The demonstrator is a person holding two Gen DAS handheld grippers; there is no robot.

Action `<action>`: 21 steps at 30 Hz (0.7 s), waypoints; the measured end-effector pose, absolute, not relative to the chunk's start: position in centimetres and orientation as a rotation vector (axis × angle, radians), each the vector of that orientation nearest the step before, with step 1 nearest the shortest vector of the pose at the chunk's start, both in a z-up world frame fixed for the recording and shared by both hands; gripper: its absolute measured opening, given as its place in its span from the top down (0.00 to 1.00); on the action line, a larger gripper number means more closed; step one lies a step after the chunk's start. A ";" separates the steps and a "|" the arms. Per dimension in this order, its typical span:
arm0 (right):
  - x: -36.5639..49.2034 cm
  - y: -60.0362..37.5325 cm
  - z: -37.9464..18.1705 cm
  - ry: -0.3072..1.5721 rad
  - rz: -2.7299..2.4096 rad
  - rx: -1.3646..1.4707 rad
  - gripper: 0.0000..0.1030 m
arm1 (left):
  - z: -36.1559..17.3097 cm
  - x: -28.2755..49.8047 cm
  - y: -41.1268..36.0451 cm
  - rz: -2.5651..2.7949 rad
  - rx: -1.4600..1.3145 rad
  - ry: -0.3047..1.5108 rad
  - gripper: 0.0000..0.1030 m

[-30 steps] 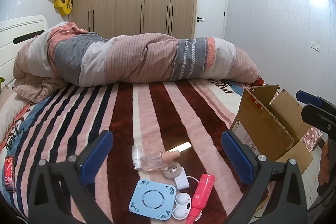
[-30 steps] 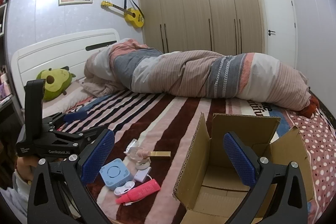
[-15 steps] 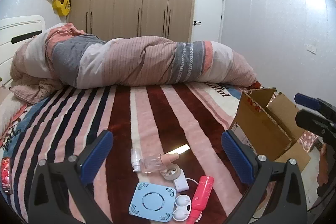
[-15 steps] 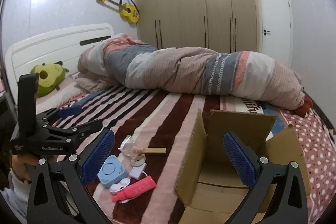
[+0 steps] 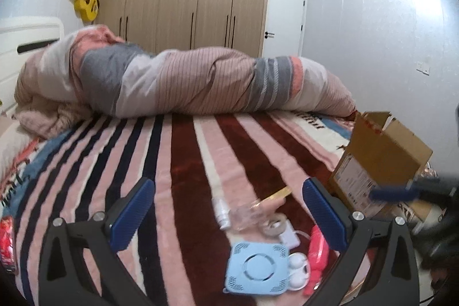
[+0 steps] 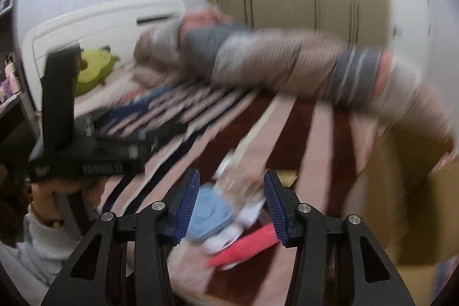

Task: Organize rigid objects
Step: 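Reach the right gripper to the pink spray bottle and grasp it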

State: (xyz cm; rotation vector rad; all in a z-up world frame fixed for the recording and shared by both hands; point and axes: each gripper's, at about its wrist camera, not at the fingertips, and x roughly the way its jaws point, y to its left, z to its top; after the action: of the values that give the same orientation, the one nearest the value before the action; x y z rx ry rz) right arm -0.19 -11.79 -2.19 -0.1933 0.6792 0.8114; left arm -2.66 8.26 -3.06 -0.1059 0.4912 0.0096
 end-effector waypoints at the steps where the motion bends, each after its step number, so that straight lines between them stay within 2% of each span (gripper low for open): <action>1: 0.3 -11.4 -3.6 0.737 0.803 -0.181 0.59 | -3.6 -2.4 8.6 0.009 -0.111 0.503 0.01; 8: 4.1 -11.5 -12.4 1.065 0.636 -0.075 0.58 | -7.8 -1.0 10.4 -0.077 -0.216 0.587 0.01; 15: 5.5 -11.7 -14.5 1.121 0.553 -0.011 0.56 | -8.9 -0.3 9.8 -0.124 -0.243 0.609 0.01; 16: 5.9 -11.8 -14.8 1.119 0.549 0.000 0.57 | -8.9 -0.3 9.8 -0.127 -0.241 0.612 0.01; 17: 6.2 -11.7 -14.9 1.113 0.544 0.007 0.65 | -8.9 -0.2 9.7 -0.128 -0.236 0.613 0.01; 18: 6.4 -11.7 -14.8 1.098 0.544 0.010 0.69 | -8.9 -0.2 9.7 -0.129 -0.235 0.615 0.01; 21: 6.4 -11.8 -14.0 1.040 0.543 -0.023 0.72 | -8.9 -0.1 9.6 -0.155 -0.244 0.618 0.01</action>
State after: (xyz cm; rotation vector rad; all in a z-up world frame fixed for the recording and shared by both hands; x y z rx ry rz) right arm 6.42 -11.77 -13.98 -0.0230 1.0402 0.5432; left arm -0.13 9.61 -8.92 -0.2440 0.6177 -0.1550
